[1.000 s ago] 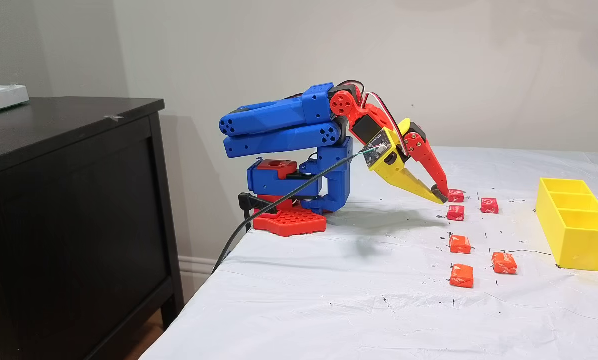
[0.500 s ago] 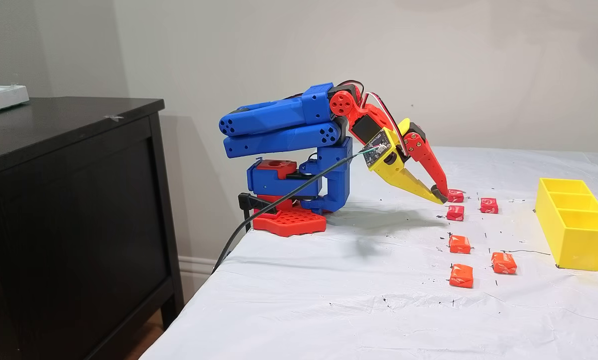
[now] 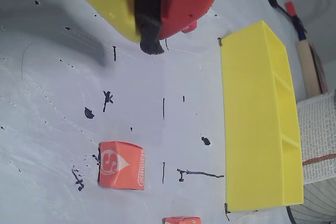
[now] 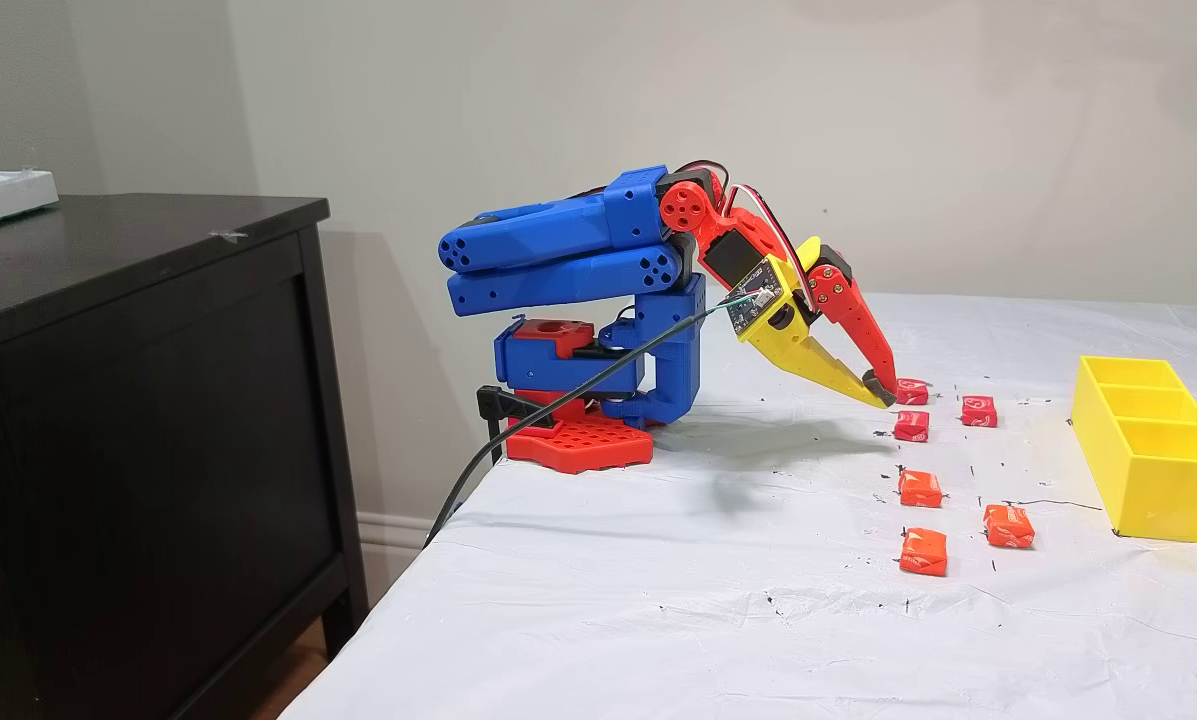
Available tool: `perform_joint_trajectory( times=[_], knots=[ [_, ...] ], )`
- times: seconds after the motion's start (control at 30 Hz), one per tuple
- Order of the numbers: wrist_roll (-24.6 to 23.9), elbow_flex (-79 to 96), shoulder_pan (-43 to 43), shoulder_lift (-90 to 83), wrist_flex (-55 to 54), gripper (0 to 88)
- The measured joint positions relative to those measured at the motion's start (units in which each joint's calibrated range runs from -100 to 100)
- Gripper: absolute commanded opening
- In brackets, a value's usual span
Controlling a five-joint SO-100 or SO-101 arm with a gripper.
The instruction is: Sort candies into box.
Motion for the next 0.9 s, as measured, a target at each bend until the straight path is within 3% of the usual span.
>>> perform_joint_trajectory(
  times=[0.9],
  knots=[
    [1.66, -2.22, -1.48, 0.0, 4.29, 0.0]
  ],
)
